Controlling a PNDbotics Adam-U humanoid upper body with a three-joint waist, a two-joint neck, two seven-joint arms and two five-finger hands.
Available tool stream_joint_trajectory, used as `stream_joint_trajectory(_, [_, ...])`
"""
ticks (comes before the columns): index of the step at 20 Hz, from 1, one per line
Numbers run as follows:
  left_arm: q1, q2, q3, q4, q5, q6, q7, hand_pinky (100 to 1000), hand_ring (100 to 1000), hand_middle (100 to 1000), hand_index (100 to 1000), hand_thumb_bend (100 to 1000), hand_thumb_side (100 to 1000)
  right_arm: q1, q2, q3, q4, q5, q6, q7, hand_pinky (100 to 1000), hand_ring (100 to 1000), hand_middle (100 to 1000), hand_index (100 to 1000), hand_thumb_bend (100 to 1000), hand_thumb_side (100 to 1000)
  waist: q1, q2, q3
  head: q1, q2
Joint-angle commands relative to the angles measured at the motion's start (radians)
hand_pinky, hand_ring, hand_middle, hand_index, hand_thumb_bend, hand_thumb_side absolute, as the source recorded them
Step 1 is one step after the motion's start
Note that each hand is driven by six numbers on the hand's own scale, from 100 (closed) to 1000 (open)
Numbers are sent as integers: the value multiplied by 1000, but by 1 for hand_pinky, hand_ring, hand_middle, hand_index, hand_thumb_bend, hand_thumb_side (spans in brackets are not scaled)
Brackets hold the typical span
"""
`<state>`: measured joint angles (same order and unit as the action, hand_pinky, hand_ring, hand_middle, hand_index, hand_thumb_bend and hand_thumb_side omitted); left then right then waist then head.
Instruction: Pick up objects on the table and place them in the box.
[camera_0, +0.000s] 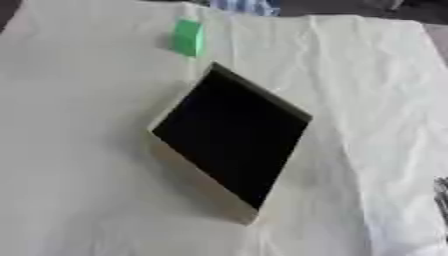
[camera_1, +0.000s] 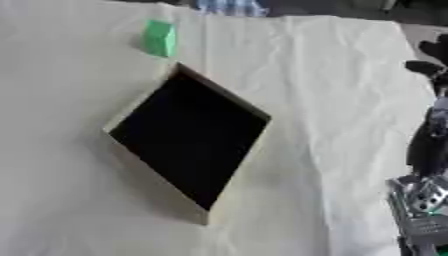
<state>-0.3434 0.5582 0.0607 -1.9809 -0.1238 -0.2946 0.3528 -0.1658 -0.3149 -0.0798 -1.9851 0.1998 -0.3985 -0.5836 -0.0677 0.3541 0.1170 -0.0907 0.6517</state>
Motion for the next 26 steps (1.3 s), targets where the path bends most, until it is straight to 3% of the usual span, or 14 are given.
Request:
stream_joint_trajectory(1, [-42,140,-17,-19,-16,85,6,619,627,618,785,247,636,2,-32,-3,-15,-4,0,7,608,724,601,741,100,854,11,-27,-3,-4,8])
stream_joint_trajectory(6, [-104,294,-61,-19,-30,260,-42,623,626,622,795,229,648,9,-40,0,-15,-8,-1,12,609,725,602,741,100,852,20,-39,-23,0,11])
stream_joint_trajectory(9, [-156,366,-102,-3,-54,360,-137,631,634,631,804,223,650,12,-43,2,-15,-10,-2,15,609,724,602,741,100,852,22,-44,-33,8,13])
stream_joint_trajectory(11, [-206,397,-132,36,-75,397,-209,643,647,643,812,226,652,14,-45,4,-15,-12,-2,18,609,724,602,741,100,852,23,-47,-37,14,16])
stream_joint_trajectory(16, [-387,411,-210,245,-131,420,-350,658,663,658,822,222,658,19,-52,10,-15,-18,-2,26,608,724,602,741,100,853,25,-53,-37,25,23])
stream_joint_trajectory(20, [-548,341,-259,501,-207,386,-404,658,662,656,822,214,672,21,-54,15,-15,-22,-1,32,607,723,601,740,100,856,24,-54,-38,30,23])
stream_joint_trajectory(26, [-733,210,-284,817,-345,292,-453,673,679,670,830,228,675,23,-53,20,-15,-25,0,38,606,723,600,740,100,859,18,-54,-32,27,21])
